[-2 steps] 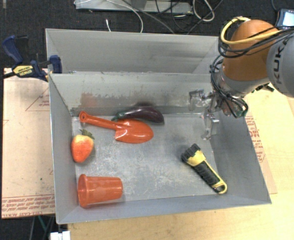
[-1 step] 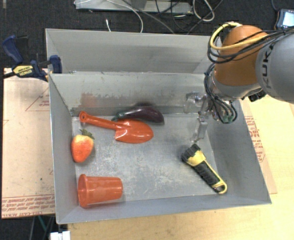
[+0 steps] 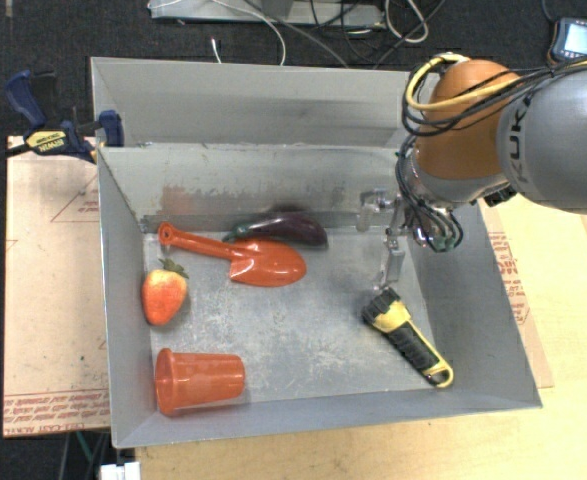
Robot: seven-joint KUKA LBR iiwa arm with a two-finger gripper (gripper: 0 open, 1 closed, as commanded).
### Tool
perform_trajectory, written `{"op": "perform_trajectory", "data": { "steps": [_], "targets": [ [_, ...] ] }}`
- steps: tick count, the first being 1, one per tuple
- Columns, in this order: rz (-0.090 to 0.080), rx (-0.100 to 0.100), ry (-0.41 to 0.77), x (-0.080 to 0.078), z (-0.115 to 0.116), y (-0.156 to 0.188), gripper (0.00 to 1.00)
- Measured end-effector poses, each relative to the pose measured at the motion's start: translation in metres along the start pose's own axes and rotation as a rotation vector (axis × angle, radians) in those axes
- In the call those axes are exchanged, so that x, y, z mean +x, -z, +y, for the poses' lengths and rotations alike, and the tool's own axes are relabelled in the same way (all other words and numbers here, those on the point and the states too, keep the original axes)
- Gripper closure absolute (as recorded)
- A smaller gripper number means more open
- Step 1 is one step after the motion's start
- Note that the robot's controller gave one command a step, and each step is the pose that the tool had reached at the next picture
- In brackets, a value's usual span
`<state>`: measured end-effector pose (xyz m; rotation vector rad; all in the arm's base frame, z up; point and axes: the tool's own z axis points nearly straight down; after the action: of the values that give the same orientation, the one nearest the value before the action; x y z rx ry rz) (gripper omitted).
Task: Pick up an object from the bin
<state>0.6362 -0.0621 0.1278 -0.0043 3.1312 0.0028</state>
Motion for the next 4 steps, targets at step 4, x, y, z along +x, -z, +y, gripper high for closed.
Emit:
{"op": "perform_trajectory", "data": {
  "steps": [4],
  "targets": [
    [-0.004, -0.002, 0.917, -0.008, 0.092, -0.004, 0.0]
  ]
}}
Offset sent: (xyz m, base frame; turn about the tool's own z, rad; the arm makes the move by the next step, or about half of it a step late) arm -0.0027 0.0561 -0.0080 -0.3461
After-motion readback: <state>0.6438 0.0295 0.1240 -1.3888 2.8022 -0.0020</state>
